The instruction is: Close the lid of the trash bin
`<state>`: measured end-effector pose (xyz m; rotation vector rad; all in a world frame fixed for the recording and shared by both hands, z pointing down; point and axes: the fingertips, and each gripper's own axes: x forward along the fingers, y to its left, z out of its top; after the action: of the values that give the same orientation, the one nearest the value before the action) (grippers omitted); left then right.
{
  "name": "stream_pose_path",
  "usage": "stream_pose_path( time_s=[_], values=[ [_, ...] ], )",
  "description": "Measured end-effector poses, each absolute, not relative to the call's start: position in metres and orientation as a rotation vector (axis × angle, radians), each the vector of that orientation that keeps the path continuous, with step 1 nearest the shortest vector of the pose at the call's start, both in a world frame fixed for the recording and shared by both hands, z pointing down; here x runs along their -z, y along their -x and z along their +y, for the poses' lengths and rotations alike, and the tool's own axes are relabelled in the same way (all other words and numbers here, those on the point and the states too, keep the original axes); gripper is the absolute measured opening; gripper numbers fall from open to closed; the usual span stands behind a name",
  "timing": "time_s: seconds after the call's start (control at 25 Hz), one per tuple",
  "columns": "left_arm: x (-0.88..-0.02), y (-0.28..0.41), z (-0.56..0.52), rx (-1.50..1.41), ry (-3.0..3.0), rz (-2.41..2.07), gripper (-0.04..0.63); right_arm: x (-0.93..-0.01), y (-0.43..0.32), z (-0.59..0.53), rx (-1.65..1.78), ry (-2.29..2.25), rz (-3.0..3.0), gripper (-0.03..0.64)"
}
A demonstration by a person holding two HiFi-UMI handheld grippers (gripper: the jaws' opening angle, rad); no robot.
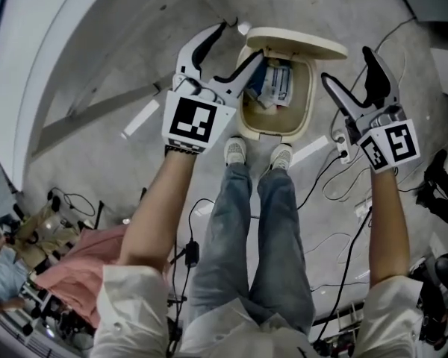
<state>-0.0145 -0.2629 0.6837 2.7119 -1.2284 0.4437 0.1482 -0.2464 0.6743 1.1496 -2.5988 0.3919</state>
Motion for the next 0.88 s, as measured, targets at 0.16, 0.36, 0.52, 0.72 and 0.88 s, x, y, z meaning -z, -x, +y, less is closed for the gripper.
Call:
stream_pose_path(
  time_s=[0.16,0.36,0.52,0.72,0.88],
  values=[
    [-0.693,0.010,-0.269,-0.455,-2.729,-1.218,0.270,-0.689,-0.144,-0.249,-0.373,-1.137,-2.586,0.431],
    [-0.698,0.008,-0.275,-0.480,-2.741,-1.232,0.232,-0.696,-0.145,-0.257,-0.361,-1.183,-2.569,0.386],
    [-0.701,0.006,-0.280,-0.492,-2.739,-1.245,0.202,-0.701,-0.150,-0.263,-0.352,-1.222,-2.544,0.340],
    [-0.701,0.002,-0.281,-0.497,-2.747,-1.245,0.170,-0.704,-0.155,-0.263,-0.324,-1.253,-2.521,0.264],
    [-0.696,-0.002,-0.282,-0.481,-2.770,-1.244,0.143,-0.703,-0.156,-0.263,-0.288,-1.265,-2.497,0.202]
  ],
)
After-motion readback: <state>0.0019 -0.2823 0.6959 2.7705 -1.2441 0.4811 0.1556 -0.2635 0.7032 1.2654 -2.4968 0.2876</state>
